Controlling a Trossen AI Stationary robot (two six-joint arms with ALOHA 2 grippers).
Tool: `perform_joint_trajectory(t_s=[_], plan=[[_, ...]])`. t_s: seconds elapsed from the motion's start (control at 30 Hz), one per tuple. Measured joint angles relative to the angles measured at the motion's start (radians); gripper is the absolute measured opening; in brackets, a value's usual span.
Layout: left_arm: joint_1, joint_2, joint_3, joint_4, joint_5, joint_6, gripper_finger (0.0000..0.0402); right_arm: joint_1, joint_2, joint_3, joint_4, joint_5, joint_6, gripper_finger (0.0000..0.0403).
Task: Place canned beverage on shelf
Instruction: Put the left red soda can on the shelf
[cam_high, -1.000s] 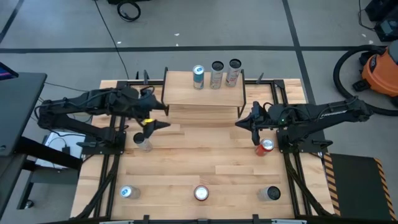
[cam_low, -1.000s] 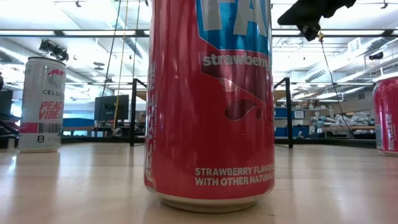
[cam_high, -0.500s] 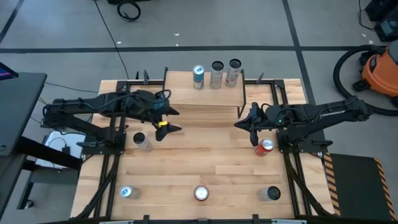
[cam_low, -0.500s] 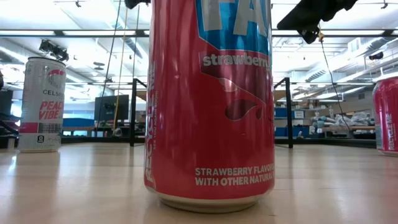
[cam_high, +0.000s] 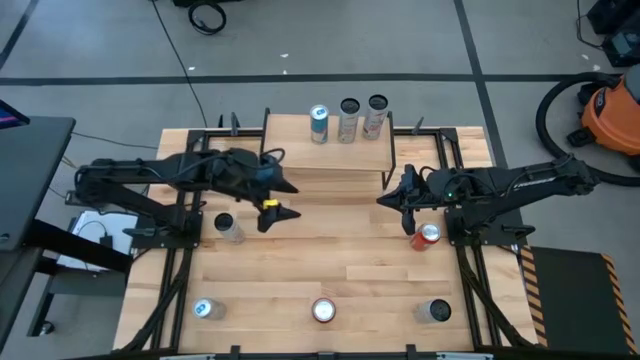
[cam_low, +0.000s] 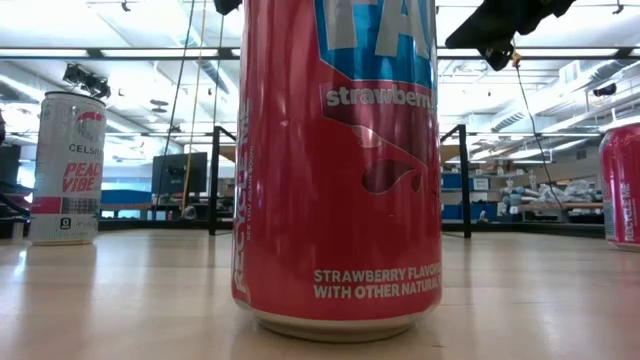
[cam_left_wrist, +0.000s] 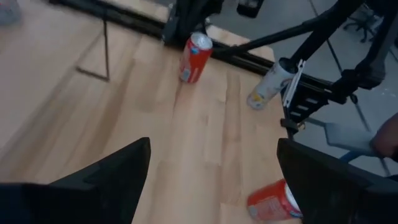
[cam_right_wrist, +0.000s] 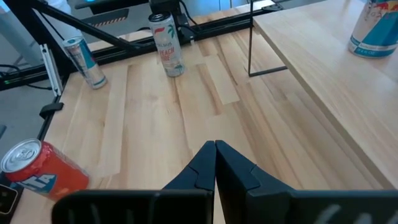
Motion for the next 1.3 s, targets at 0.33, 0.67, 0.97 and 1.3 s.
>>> perform_joint_trajectory(t_s=[0.33,0.67,0.97,1.3], plan=[[-0.087,0.064,0.000,0.056,0.001,-0.024,0.0353,0.000,0.004,0.001,0.015,0.003,-0.027,0.0016],[-0.146,0.114,0.000,0.088,0.001,-0.038,0.0353,0.000,0.029,0.002,0.032,0.003,-0.019,0.0016],[-0.207,0.156,-0.001,0.076,0.001,-0.021,0.0353,0.000,0.121,0.001,0.061,-0.053,0.068,0.0016],[-0.268,0.163,0.000,0.009,-0.001,-0.022,0.0353,0.044,0.221,0.001,0.329,-0.345,0.059,0.0016]])
